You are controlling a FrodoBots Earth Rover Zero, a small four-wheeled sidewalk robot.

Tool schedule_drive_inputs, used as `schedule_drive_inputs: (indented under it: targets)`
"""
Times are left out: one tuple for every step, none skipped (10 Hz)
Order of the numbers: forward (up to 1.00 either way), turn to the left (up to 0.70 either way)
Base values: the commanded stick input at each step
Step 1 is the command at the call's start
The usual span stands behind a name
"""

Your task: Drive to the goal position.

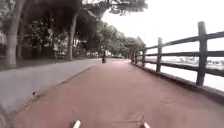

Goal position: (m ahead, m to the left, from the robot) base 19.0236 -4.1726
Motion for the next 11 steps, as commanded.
schedule_drive_inputs:
  targets:
    - [0.7,0.0]
    - [0.7,0.0]
    - [0.7,0.0]
    - [0.7,0.0]
    - [0.7,0.0]
    - [0.7,0.0]
    - [0.7,0.0]
    - [0.7,0.0]
    - [0.7,0.0]
    - [0.7,0.0]
    - [0.7,0.0]
